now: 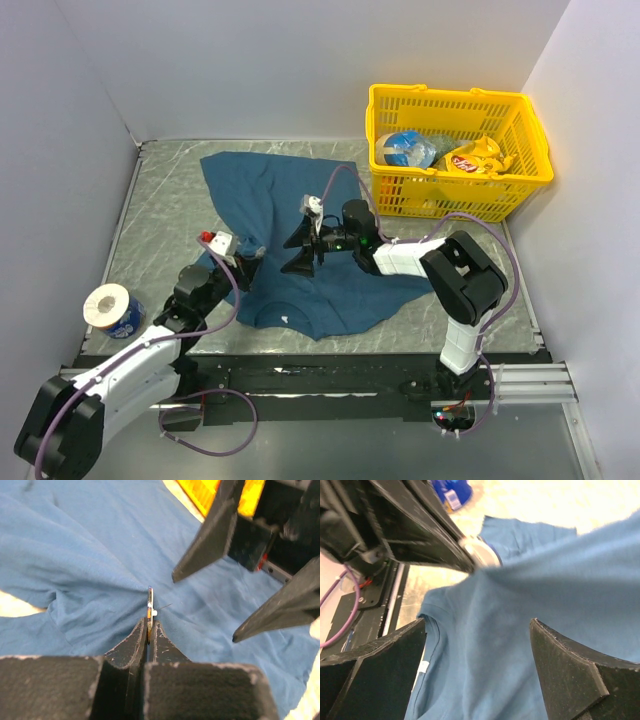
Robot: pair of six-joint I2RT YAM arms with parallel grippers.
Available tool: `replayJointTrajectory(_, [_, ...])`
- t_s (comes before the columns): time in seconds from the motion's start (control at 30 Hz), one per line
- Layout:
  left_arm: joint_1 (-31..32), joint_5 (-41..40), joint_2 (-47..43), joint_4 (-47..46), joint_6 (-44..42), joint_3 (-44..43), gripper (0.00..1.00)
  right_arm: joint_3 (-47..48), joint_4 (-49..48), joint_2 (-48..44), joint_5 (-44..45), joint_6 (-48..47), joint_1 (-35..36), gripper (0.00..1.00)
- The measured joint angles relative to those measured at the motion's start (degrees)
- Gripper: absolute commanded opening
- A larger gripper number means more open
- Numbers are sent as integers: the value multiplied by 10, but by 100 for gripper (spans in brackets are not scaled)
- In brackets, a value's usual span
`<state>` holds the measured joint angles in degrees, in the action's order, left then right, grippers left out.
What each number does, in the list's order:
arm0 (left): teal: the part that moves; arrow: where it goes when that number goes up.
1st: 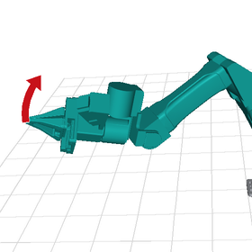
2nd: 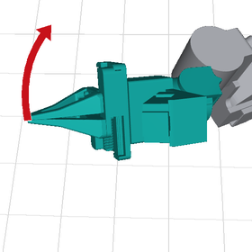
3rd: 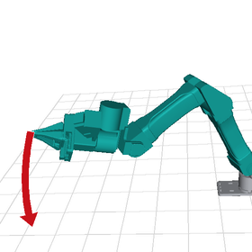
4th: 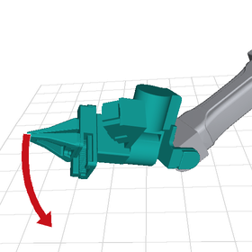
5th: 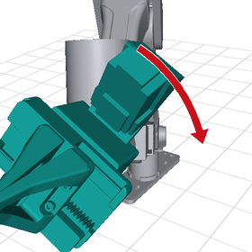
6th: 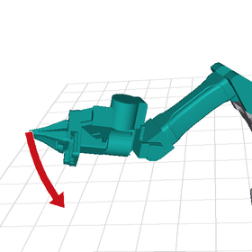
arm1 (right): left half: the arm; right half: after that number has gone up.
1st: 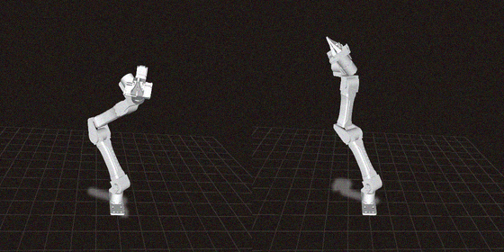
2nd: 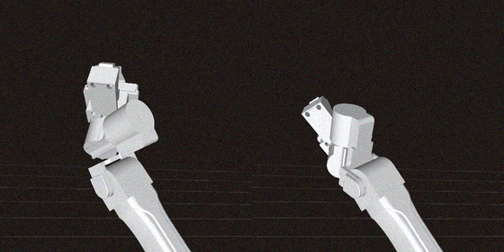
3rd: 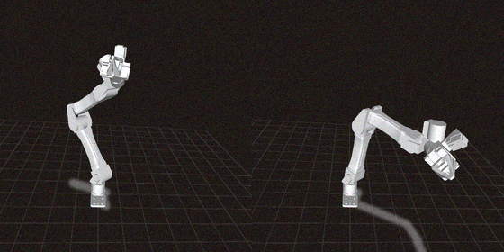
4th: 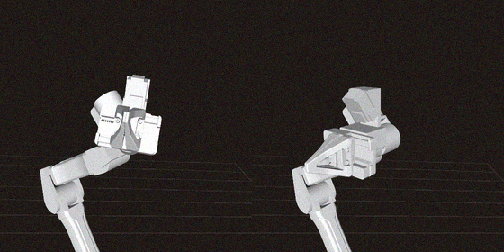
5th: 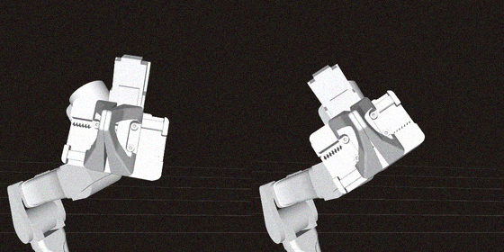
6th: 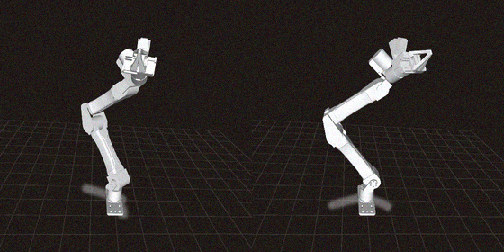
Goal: Pin the brooch onto the clothing
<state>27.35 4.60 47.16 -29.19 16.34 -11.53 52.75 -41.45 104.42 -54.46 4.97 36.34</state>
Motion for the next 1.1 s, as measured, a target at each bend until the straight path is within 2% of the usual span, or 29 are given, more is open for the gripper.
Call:
replayJointTrajectory(0.3, [-24, 136, 52, 3, -28, -26, 1, -1, -65, 0, -41, -11, 0, 85])
replayJointTrajectory(0.43, [-29, 172, 59, 3, -35, -42, 1, -22, -133, 1, -57, -14, -2, 84])
replayJointTrajectory(0.53, [-32, 184, 59, 2, -37, -47, 1, -47, -221, 14, -83, 11, -8, 81])
replayJointTrajectory(0.63, [-36, 191, 59, 3, -37, -47, 1, -50, -269, 44, -104, 64, -20, 76])
replayJointTrajectory(0.67, [-37, 193, 59, 3, -37, -47, 1, -50, -279, 55, -109, 80, -25, 70])
replayJointTrajectory(0.83, [-40, 202, 57, 3, -38, -47, 1, -49, -286, 70, -116, 92, -32, 71])
replayJointTrajectory(0.97, [-40, 209, 56, 3, -41, -47, 1, -49, -271, 45, -102, 53, -32, 73])
replayJointTrajectory(1.1, [-41, 214, 56, 3, -47, -47, 1, -49, -201, -6, -69, -12, -28, 78])
